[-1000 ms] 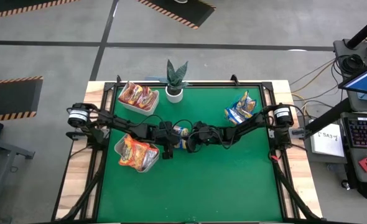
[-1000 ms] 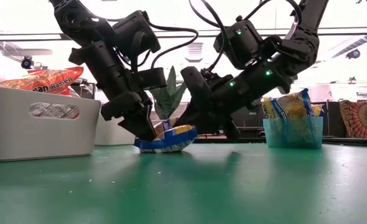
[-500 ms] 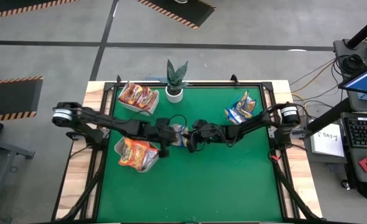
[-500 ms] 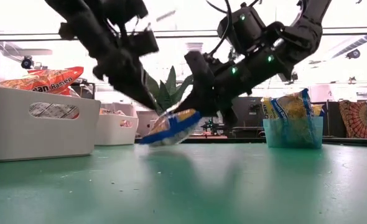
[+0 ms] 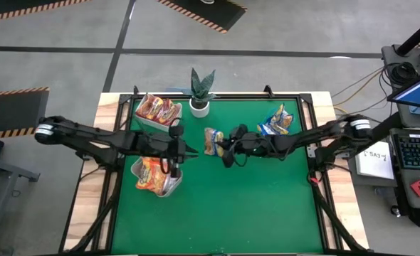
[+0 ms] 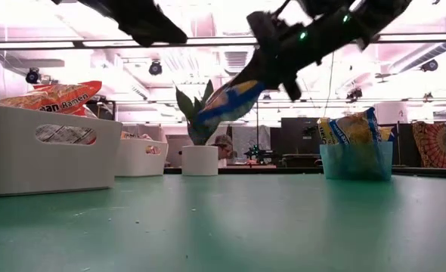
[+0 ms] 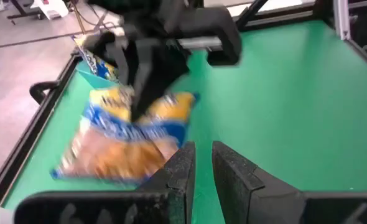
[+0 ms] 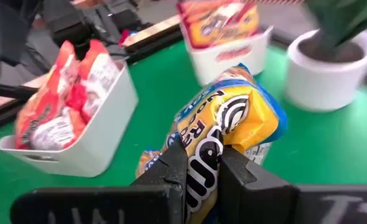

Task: Sort Maruchan noodles
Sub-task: Put the blue noodle pack into the blue bin

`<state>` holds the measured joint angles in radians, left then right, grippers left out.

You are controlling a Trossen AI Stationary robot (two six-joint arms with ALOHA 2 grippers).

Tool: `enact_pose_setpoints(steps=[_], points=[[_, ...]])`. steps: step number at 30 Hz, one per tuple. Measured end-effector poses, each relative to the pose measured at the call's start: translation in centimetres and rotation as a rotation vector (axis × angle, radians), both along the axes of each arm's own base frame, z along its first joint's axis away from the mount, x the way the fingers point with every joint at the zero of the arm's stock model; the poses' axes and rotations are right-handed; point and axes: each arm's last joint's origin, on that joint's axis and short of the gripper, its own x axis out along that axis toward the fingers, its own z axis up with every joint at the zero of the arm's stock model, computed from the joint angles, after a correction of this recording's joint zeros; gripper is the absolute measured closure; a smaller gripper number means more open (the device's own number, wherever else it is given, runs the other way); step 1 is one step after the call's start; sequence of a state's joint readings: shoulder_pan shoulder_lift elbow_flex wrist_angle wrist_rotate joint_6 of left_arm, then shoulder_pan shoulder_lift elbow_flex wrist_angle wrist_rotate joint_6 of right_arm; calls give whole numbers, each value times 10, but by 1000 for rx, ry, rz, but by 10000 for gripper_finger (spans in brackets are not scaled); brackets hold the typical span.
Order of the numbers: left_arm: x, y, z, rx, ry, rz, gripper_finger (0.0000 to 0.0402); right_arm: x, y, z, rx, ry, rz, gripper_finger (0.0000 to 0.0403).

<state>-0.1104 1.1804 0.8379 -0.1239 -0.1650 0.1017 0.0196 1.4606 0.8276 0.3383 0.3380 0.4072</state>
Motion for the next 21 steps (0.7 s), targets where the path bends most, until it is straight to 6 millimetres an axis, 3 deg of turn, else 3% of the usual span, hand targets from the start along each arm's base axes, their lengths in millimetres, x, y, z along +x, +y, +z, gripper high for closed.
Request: enact_pose_setpoints(steps=[5,12,17,21], points=[[-5,0,8,-5,-37,-2,364,-32,-4,35,-108,40,-91,367],[-2,-1,5,-7,-29,-2,364,-94,-12,76,-245,211,-330,367],[0,-1,2,2,-20,-6,364,-133,-18,81,-294,369,-531,367],[2,-1,-1,16,-11,-12,364,-147,-20,71,-263,447,-587,367]])
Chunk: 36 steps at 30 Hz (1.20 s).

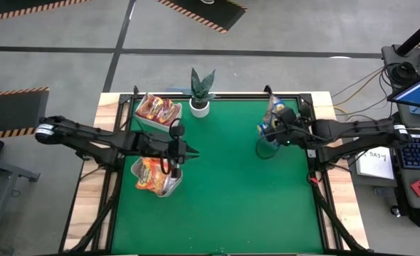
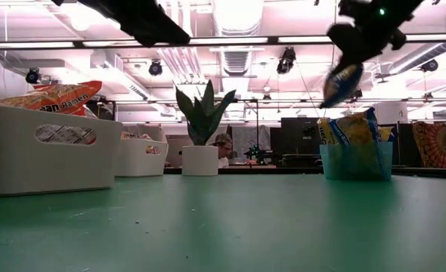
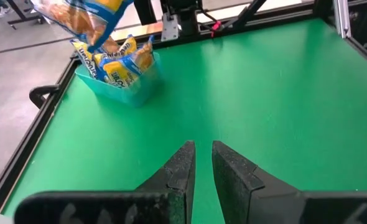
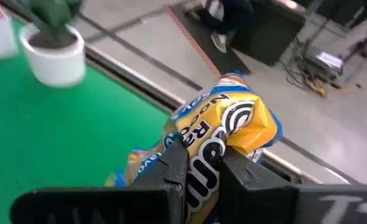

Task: Sort Maruchan noodles
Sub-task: Put the blue noodle pack into the blue bin

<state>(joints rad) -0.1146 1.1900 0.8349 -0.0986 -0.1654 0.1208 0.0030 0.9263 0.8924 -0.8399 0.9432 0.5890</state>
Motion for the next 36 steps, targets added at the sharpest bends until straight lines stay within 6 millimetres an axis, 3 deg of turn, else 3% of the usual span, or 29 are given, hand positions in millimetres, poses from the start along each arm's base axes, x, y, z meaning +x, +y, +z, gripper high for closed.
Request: enact_pose_setpoints(steps=[7,19,29,36], points=[[3,0,-3,3,9,-1,364,1,-6,-34,16,138,-56,367],[3,0,-3,2,7,-1,364,26,-9,-82,13,397,-66,361],[3,0,-3,0,7,1,364,40,-9,-112,19,548,-66,302],[3,0,-3,-1,8,1,364,39,-8,-112,73,542,-54,258]])
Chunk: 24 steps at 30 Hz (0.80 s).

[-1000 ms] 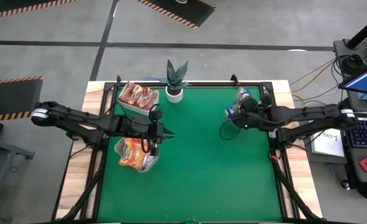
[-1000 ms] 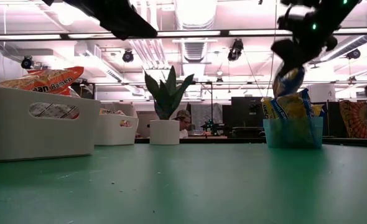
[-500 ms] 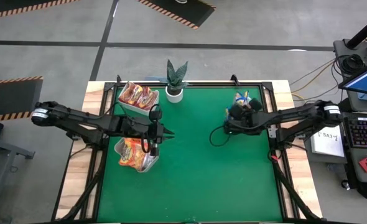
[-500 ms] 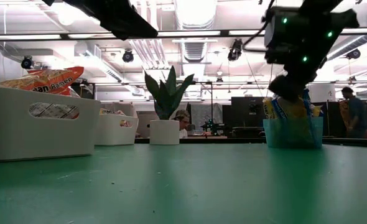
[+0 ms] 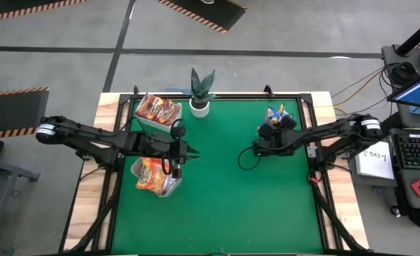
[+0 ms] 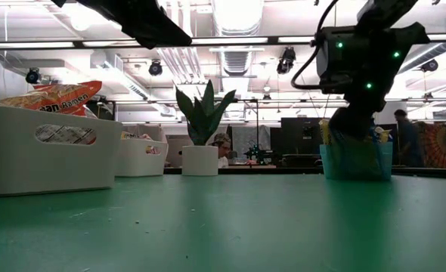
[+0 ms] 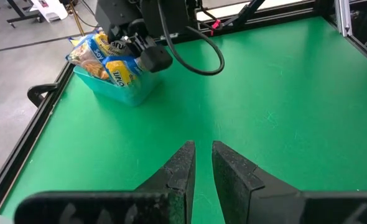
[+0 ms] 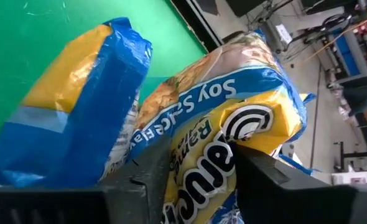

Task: Sort Maruchan noodles
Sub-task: Put the blue noodle pack into the blue bin

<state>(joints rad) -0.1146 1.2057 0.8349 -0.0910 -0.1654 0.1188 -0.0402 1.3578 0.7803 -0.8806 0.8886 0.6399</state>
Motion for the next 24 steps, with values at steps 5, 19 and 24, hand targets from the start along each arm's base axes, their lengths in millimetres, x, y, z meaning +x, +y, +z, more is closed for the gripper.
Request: enact_pose_setpoints(steps=[5,19,24], points=[[0,0,0,0,2,0,364,-3,1,7,29,-39,-1,233],[0,0,0,0,2,0,364,-14,2,54,88,-224,-46,204],[0,0,0,0,1,0,364,-13,0,74,71,-297,-46,207]])
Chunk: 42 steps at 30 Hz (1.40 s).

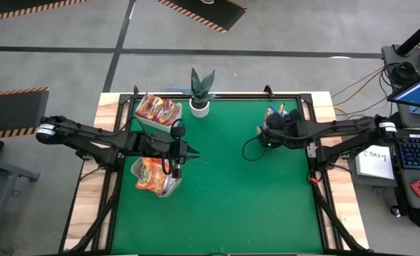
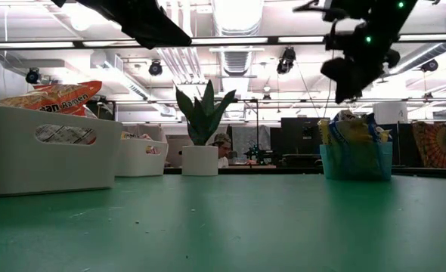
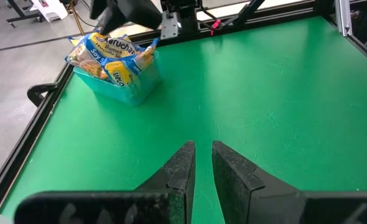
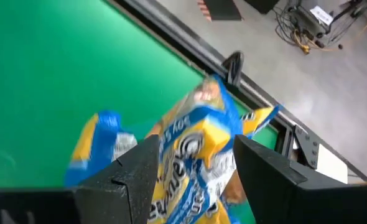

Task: Sort Maruchan noodles
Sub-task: Put the blue noodle pack into the blue bin, then return to Home Position

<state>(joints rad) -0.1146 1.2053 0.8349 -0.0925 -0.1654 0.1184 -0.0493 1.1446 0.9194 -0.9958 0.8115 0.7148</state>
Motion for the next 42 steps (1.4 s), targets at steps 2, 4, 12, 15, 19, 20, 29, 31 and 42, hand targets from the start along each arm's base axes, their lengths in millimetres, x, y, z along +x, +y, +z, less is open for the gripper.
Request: enact_pose_setpoints(steps=[2,4,12,15,19,20,29,31,42], points=[[0,0,0,0,0,0,364,1,-4,6,-17,-17,-17,216],[0,0,0,0,-1,0,364,1,-12,10,-69,-26,-56,234],[1,0,0,0,-1,1,364,6,-56,-2,-135,-1,-169,368],[1,0,0,0,-1,0,364,11,-63,-11,-68,6,-148,389],[1,0,0,1,0,0,364,15,-63,-30,-17,49,-147,390],[1,0,0,2,0,-1,364,15,-63,-36,-2,55,-157,390],[-12,2,-4,78,76,-28,364,18,-64,-67,2,150,-182,390],[-20,3,-4,80,62,-29,364,17,-63,-61,1,143,-167,390],[-97,15,-14,8,-200,120,364,-5,-29,-10,-108,-69,20,390]])
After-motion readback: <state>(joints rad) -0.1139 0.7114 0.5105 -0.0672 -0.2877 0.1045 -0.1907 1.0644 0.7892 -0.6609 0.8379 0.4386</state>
